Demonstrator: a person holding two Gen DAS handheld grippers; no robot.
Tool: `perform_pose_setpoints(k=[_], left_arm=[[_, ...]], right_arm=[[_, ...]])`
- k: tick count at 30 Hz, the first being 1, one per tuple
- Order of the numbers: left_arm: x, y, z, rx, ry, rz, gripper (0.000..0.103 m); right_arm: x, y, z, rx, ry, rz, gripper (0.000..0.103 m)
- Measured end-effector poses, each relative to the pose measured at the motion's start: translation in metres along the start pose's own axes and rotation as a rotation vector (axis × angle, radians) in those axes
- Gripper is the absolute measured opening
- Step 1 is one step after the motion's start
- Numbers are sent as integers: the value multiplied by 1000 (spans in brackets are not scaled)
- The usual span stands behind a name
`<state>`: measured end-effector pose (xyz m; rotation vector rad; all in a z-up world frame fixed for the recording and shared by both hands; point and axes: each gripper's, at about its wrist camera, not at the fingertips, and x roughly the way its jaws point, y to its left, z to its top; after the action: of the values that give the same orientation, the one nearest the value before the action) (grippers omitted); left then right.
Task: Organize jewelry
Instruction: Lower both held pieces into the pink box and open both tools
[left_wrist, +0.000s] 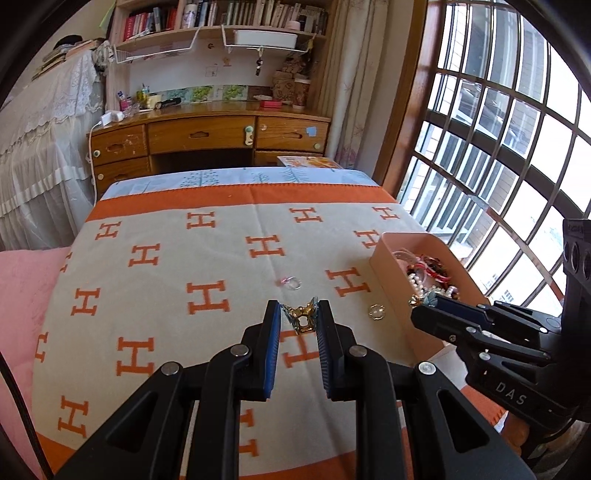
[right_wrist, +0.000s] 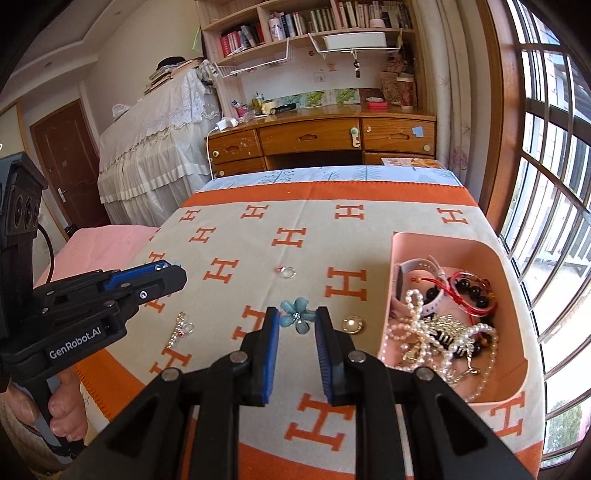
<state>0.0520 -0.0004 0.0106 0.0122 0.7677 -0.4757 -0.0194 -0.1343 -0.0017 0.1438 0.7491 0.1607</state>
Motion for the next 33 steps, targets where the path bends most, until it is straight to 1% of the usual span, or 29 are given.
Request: perform_pose_setpoints(k=[6, 10, 13, 17, 23, 27, 33], left_arm=[[21, -55, 24, 65, 14, -84, 17], [35, -94, 35, 128, 14, -120, 17], [47, -120, 39, 161, 25, -150, 17], [63, -145, 40, 199, 50, -176, 17], [84, -165, 39, 221, 82, -190, 17], [95, -161, 33, 198, 100, -210, 17], [108, -156, 26, 175, 127, -251, 17]], right_arm=[[-18, -35, -2, 40, -34, -71, 20], [-24, -61, -3, 83, -40, -121, 20], [-25, -81, -5, 122, -26, -157, 20], [-26, -102, -12, 164, -12, -186, 20], [-23, -119, -21, 192, 8, -206, 20], [-20, -127, -23, 209, 17, -212, 20], [-23, -127, -26, 214, 5, -208, 20]])
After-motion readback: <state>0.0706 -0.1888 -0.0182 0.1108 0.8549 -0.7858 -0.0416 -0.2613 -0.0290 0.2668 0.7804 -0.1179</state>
